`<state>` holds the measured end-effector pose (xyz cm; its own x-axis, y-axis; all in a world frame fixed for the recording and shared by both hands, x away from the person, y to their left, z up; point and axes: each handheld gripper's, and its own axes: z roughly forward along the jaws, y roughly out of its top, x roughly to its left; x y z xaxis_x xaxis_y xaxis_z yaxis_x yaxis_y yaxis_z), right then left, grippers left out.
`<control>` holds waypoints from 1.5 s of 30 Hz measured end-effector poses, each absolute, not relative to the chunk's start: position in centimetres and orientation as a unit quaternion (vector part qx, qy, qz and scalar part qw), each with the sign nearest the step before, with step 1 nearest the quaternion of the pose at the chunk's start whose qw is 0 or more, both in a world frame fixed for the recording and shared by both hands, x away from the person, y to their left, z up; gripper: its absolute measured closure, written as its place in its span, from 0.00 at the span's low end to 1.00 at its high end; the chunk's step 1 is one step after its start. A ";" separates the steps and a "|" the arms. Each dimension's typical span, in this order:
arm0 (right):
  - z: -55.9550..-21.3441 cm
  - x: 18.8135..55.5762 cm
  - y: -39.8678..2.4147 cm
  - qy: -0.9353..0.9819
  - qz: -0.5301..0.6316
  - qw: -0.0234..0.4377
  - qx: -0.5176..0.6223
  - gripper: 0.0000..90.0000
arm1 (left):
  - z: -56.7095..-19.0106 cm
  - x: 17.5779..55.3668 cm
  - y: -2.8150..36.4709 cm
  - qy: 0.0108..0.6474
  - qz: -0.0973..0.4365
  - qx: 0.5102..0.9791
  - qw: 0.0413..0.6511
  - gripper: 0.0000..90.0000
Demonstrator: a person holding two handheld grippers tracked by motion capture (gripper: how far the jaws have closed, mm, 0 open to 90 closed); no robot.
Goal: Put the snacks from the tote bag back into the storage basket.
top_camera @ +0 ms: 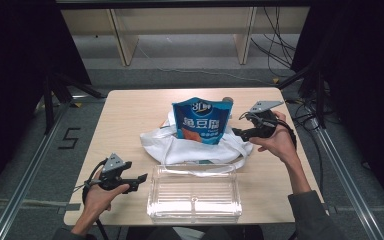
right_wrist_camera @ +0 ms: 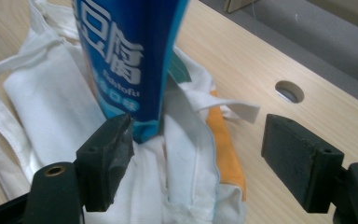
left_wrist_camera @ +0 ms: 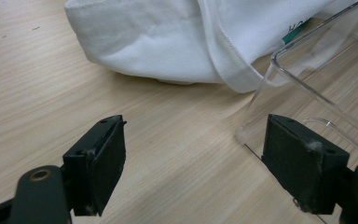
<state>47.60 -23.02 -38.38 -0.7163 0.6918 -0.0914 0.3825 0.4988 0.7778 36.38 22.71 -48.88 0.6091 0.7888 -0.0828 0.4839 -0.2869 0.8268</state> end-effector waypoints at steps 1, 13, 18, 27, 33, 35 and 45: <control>-38.4 47.6 -23.0 0.842 0.386 0.200 0.319 0.29 | -48.9 36.4 22.8 0.406 0.172 0.782 0.440 0.23; -34.5 46.8 -21.4 0.859 0.381 0.226 0.257 0.26 | -48.9 36.4 23.8 0.426 0.179 0.768 0.443 0.22; -32.3 47.4 -20.3 0.864 0.373 0.225 0.252 0.28 | -49.0 36.4 23.8 0.429 0.178 0.766 0.444 0.22; -30.2 47.9 -18.4 0.880 0.354 0.224 0.222 0.33 | -49.0 36.5 23.8 0.431 0.180 0.766 0.442 0.22; -28.3 48.4 -16.5 0.883 0.356 0.229 0.204 0.36 | -48.9 36.6 24.0 0.430 0.182 0.766 0.442 0.23; -27.9 48.7 -15.9 0.886 0.354 0.226 0.194 0.38 | -49.0 36.5 24.0 0.434 0.179 0.763 0.444 0.23; -27.8 50.3 -13.1 0.906 0.327 0.198 0.180 0.49 | -48.8 36.6 24.3 0.430 0.183 0.766 0.441 0.23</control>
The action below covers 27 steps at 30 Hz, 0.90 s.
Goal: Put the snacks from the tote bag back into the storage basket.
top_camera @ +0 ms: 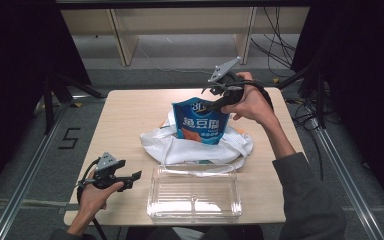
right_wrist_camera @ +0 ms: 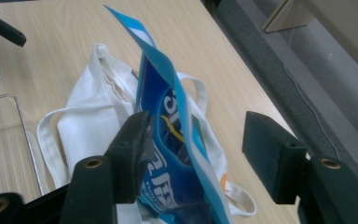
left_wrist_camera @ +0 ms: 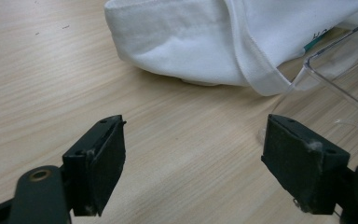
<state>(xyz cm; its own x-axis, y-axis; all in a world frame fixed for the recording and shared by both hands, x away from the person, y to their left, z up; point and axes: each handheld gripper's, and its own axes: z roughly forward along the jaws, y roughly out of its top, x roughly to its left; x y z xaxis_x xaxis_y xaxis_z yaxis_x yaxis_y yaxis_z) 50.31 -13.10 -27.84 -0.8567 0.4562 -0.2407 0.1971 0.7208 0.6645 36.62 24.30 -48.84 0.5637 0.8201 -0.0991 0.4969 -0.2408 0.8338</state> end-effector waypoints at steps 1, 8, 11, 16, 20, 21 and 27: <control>-27.9 50.4 -13.0 0.908 0.324 0.197 0.178 0.50 | -48.9 36.6 24.3 0.430 0.182 0.766 0.441 0.23; -28.4 51.1 -12.0 0.915 0.314 0.178 0.177 0.57 | -48.9 36.5 24.3 0.435 0.181 0.761 0.446 0.23; -28.5 51.4 -11.8 0.917 0.308 0.177 0.179 0.60 | -48.8 36.6 24.3 0.434 0.183 0.761 0.445 0.23; -28.5 51.9 -11.4 0.923 0.296 0.175 0.175 0.65 | -48.9 36.6 24.4 0.434 0.183 0.763 0.442 0.23; -28.9 52.3 -10.9 0.925 0.291 0.169 0.178 0.70 | -48.9 36.5 24.4 0.433 0.181 0.764 0.443 0.23; -29.0 52.3 -10.6 0.927 0.280 0.173 0.179 0.72 | -48.9 36.6 24.5 0.428 0.184 0.768 0.440 0.23; -29.4 52.7 -10.1 0.933 0.267 0.166 0.175 0.79 | -48.9 36.6 24.5 0.428 0.183 0.769 0.439 0.23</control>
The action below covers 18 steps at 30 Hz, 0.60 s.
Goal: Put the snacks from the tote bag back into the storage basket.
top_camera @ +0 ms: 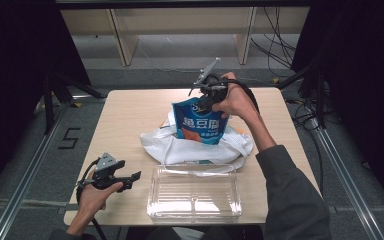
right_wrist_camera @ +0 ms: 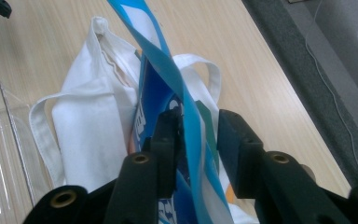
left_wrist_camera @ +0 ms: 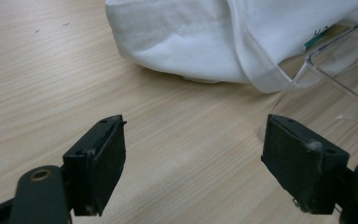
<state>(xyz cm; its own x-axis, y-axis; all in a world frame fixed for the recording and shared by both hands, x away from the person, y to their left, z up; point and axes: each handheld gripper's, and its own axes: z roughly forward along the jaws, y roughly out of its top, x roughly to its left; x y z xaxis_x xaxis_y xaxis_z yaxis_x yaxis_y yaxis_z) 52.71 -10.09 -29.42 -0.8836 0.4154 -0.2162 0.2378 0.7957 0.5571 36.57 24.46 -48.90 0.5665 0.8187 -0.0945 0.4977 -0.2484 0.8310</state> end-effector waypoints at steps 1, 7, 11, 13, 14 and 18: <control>-29.4 52.7 -10.1 0.933 0.267 0.166 0.175 0.79 | -48.9 36.6 24.4 0.431 0.183 0.766 0.441 0.23; -29.6 53.1 -10.1 0.934 0.265 0.165 0.172 0.88 | -48.9 36.6 24.5 0.432 0.182 0.764 0.442 0.23; -29.6 53.0 -10.1 0.935 0.265 0.160 0.171 0.94 | -48.9 36.6 24.6 0.432 0.184 0.766 0.440 0.23; -29.6 53.0 -10.1 0.936 0.264 0.161 0.169 0.95 | -48.9 36.6 24.6 0.434 0.183 0.763 0.442 0.23; -29.6 53.0 -10.1 0.937 0.263 0.162 0.166 0.96 | -49.0 36.6 24.6 0.434 0.182 0.763 0.442 0.23; -29.6 53.1 -10.2 0.938 0.266 0.163 0.151 0.99 | -49.0 36.6 24.6 0.435 0.182 0.764 0.441 0.23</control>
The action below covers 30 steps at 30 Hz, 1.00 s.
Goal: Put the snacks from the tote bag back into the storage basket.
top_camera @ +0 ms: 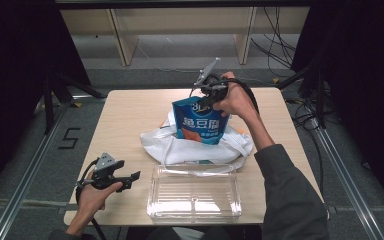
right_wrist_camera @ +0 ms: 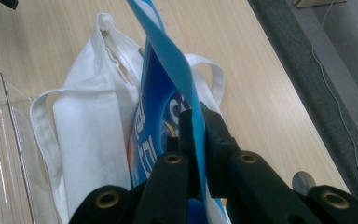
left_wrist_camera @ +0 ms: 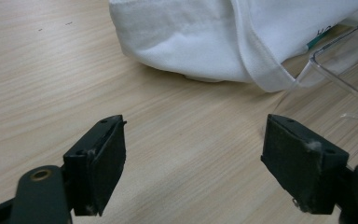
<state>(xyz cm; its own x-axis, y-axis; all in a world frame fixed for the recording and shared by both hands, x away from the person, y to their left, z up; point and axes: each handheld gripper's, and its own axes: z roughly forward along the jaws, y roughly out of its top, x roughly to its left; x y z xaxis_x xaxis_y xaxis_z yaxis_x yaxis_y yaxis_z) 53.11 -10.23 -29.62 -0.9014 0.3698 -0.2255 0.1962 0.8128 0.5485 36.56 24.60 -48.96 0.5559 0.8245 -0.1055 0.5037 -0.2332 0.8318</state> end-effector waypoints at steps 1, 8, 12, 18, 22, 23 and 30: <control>-29.6 53.1 -10.3 0.938 0.268 0.160 0.148 0.99 | -48.9 36.6 24.6 0.434 0.183 0.764 0.442 0.23; -29.5 53.1 -10.3 0.942 0.262 0.162 0.135 1.00 | -48.9 36.6 24.8 0.434 0.185 0.764 0.441 0.24; -29.2 52.8 -10.2 0.943 0.255 0.174 0.125 1.00 | -49.0 36.6 24.8 0.437 0.184 0.762 0.442 0.24; -27.9 52.2 -10.2 0.939 0.262 0.185 0.121 1.00 | -49.0 36.6 24.9 0.439 0.181 0.760 0.443 0.24; -26.6 51.6 -10.0 0.938 0.264 0.192 0.114 1.00 | -49.1 36.6 25.0 0.436 0.184 0.763 0.441 0.24; -26.2 51.3 -9.9 0.937 0.263 0.197 0.114 1.00 | -49.1 36.6 25.1 0.439 0.184 0.761 0.441 0.24; -23.4 49.8 -9.7 0.930 0.270 0.226 0.101 1.00 | -49.0 36.6 25.2 0.439 0.188 0.759 0.443 0.24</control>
